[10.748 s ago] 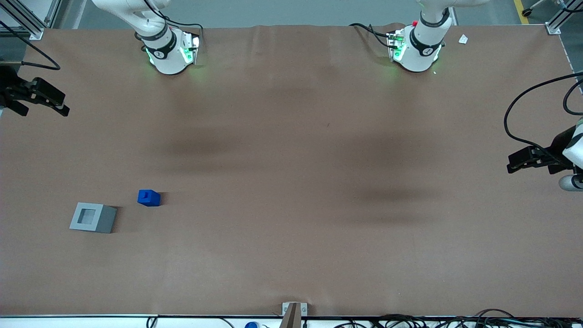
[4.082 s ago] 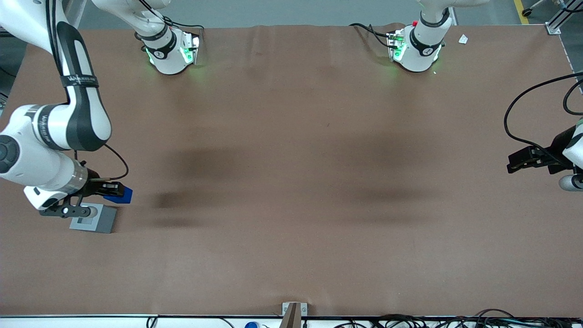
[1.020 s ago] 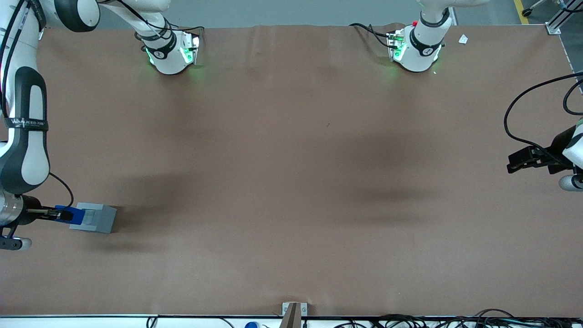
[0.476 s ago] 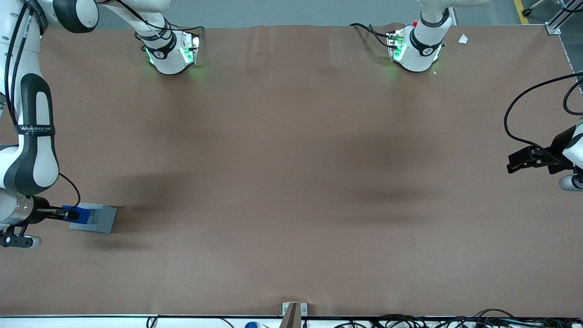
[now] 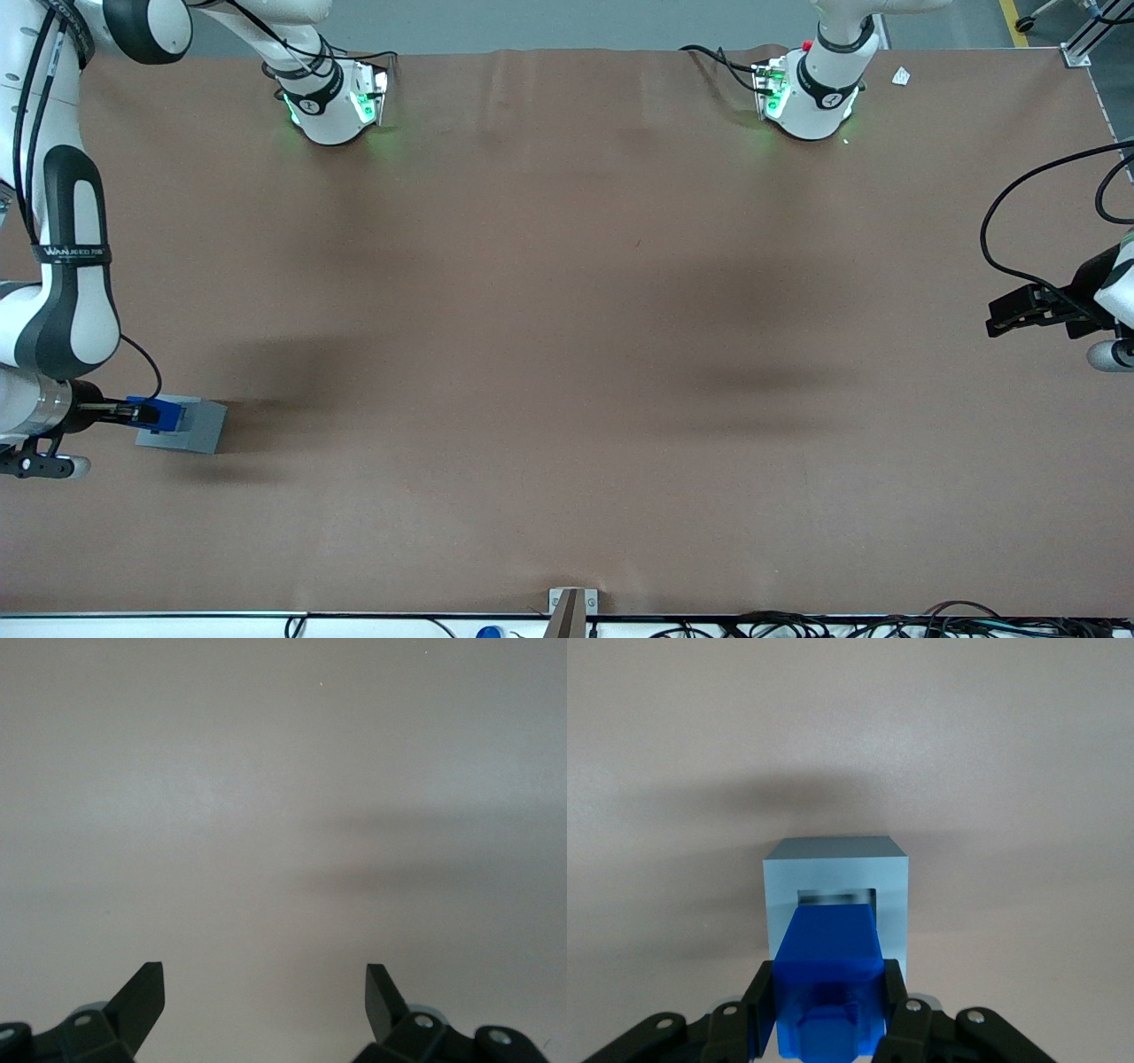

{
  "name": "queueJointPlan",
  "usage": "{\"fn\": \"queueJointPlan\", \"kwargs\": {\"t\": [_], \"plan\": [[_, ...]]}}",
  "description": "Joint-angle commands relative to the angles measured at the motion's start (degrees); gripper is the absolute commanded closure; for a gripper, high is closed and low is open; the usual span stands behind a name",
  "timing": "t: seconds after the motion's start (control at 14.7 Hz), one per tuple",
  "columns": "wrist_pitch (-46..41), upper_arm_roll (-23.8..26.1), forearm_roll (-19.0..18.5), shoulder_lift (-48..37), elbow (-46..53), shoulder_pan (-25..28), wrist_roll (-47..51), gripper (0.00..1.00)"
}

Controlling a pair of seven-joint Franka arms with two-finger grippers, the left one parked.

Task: Insert blue part into gray base with right arm
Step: 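Lower the blue block into the gray base's square hole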

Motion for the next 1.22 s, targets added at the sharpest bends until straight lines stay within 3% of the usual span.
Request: {"fn": "queueJointPlan", "kwargs": {"t": [0.0, 1.16], "plan": [[0.55, 0.71, -0.15, -1.59, -1.84, -0.76, -1.68, 1.0], [-0.07, 0.71, 0.38, -1.24, -1.84, -1.11, -1.08, 1.0]]}}
